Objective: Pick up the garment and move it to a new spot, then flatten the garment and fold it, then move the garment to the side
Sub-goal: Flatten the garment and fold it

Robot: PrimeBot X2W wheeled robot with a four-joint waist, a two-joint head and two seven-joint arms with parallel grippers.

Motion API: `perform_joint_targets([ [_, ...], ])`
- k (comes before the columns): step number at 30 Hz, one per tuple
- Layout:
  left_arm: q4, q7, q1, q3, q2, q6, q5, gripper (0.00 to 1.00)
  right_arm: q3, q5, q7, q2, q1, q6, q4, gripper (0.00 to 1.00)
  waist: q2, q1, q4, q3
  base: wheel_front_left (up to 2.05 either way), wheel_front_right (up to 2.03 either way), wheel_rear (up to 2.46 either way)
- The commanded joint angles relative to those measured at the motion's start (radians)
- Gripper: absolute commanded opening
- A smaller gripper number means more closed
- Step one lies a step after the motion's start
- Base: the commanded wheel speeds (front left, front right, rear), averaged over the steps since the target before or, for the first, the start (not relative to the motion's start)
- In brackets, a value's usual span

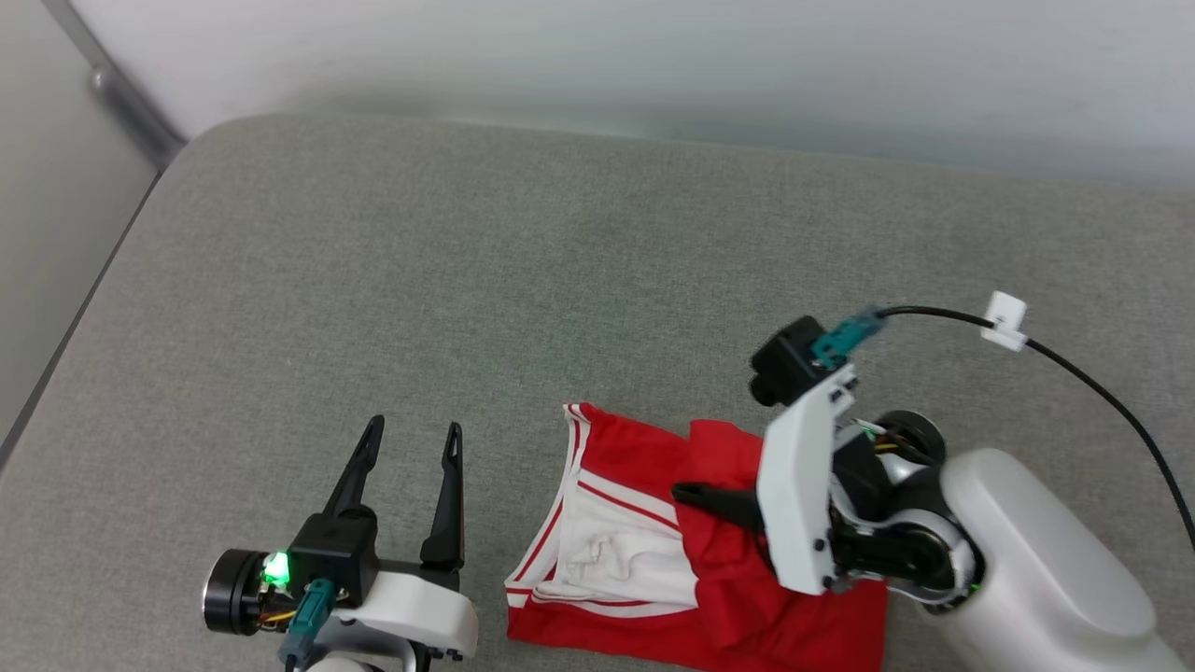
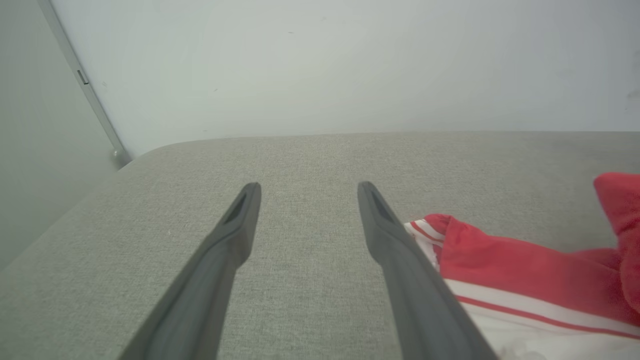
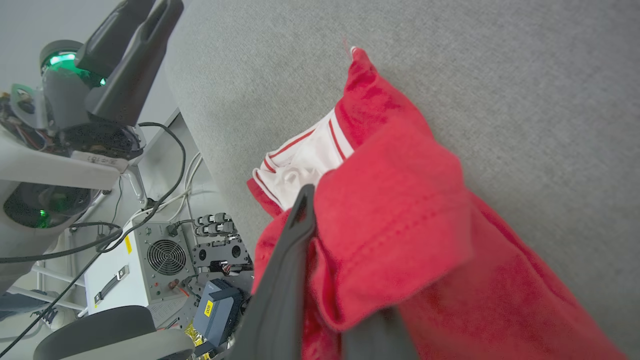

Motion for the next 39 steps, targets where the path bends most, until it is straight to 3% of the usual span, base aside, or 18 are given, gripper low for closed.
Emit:
perform_joint_targets([
  [1, 0.000, -0.002, -0.018, -0.002, -0.002, 0.003, -0.004, 1.00, 0.035, -0.015, -0.022, 0.018, -0.042, 0.000, 0.043, 0.00, -0.0001, 0.0000, 0.012, 0.015, 0.00, 0.00, 0.00],
  [9, 0.003, -0.002, -0.045, -0.021, -0.006, 0.009, -0.015, 1.00, 0.198, -0.064, -0.125, 0.049, -0.137, 0.000, 0.284, 0.00, -0.0001, 0.0000, 0.036, 0.052, 0.00, 0.00, 0.00],
  [14, 0.009, -0.002, -0.049, -0.024, -0.006, 0.018, -0.023, 1.00, 0.231, -0.038, -0.193, 0.042, -0.150, 0.000, 0.342, 0.00, -0.0001, 0.0000, 0.037, 0.053, 0.00, 0.00, 0.00],
  [15, 0.012, -0.002, -0.045, -0.023, -0.006, 0.019, -0.023, 1.00, 0.242, -0.027, -0.202, 0.035, -0.151, 0.000, 0.347, 0.28, -0.0001, 0.0000, 0.035, 0.047, 0.00, 0.00, 0.00],
  [16, 0.015, -0.002, -0.039, -0.023, -0.006, 0.022, -0.024, 1.00, 0.249, -0.015, -0.219, 0.028, -0.154, 0.000, 0.339, 1.00, -0.0001, 0.0000, 0.032, 0.040, 0.00, 0.00, 0.00],
  [24, 0.025, -0.002, 0.012, -0.001, -0.006, 0.018, -0.011, 1.00, 0.218, -0.006, -0.436, -0.101, -0.140, 0.000, 0.218, 1.00, -0.0001, 0.0000, -0.011, -0.046, 0.00, 0.00, 0.00],
  [29, 0.021, -0.002, 0.043, 0.011, -0.006, 0.010, -0.005, 1.00, 0.101, -0.092, -0.639, -0.160, -0.095, 0.000, 0.175, 1.00, -0.0001, 0.0000, -0.043, -0.087, 0.00, 0.00, 0.00],
  [39, 0.014, -0.002, 0.095, 0.035, -0.006, 0.001, 0.011, 1.00, -0.202, -0.349, -1.010, -0.108, 0.093, 0.000, 0.189, 1.00, -0.0001, 0.0000, -0.091, -0.148, 0.00, 0.00, 0.00],
])
